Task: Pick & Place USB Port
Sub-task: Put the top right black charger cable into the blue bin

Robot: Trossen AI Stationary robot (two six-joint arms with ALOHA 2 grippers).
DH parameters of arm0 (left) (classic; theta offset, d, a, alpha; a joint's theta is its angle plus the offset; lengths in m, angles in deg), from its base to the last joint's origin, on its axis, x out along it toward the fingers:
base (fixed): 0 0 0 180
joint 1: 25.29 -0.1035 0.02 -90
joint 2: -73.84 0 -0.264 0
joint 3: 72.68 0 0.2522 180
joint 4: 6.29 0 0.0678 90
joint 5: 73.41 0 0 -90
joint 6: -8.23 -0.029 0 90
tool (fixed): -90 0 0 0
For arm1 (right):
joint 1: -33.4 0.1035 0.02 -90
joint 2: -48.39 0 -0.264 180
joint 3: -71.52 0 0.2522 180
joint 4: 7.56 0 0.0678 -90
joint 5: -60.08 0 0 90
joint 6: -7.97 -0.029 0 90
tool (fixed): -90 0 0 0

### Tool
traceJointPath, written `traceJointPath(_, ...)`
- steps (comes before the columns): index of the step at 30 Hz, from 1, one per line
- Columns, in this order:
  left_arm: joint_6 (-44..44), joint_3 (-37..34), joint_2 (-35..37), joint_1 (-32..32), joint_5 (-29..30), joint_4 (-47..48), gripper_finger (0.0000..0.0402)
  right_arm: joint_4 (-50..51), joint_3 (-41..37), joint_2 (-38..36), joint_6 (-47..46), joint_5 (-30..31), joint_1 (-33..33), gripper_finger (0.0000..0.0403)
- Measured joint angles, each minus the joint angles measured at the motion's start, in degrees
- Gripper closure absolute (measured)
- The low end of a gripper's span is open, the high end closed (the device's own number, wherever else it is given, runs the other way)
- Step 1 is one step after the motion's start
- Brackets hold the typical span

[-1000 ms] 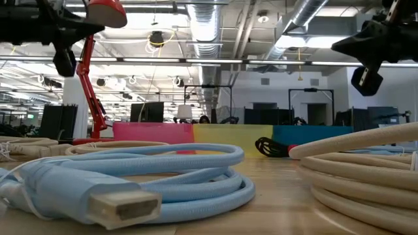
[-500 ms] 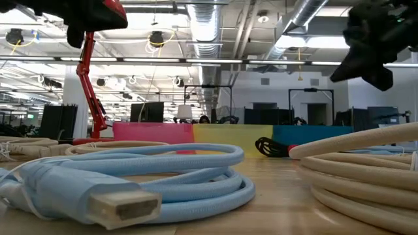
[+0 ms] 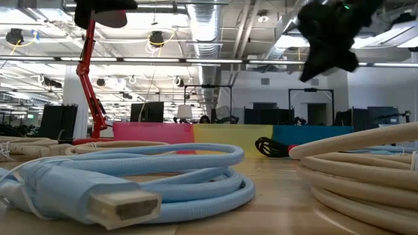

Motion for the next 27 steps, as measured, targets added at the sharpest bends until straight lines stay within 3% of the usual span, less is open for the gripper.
traceJointPath(6,8.89,1.37,-0.31,-0.31,-2.03,12.85,0.0398,5.14,4.87,5.91,2.28,-0.27,-2.0,0.0403)
traceJointPath(11,18.22,1.3,-2.54,-0.31,-6.35,22.14,0.0398,5.65,4.81,9.92,1.91,-7.34,-3.62,0.0403)
traceJointPath(18,18.66,1.35,-4.35,-0.31,-8.3,22.65,0.0398,3.96,4.78,16.19,9.76,-17.71,-4.33,0.0403)
traceJointPath(27,18.68,1.35,-4.16,-0.31,-8.91,22.51,0.0398,1.55,4.78,21.86,1.53,-18.35,-5.32,0.0399)
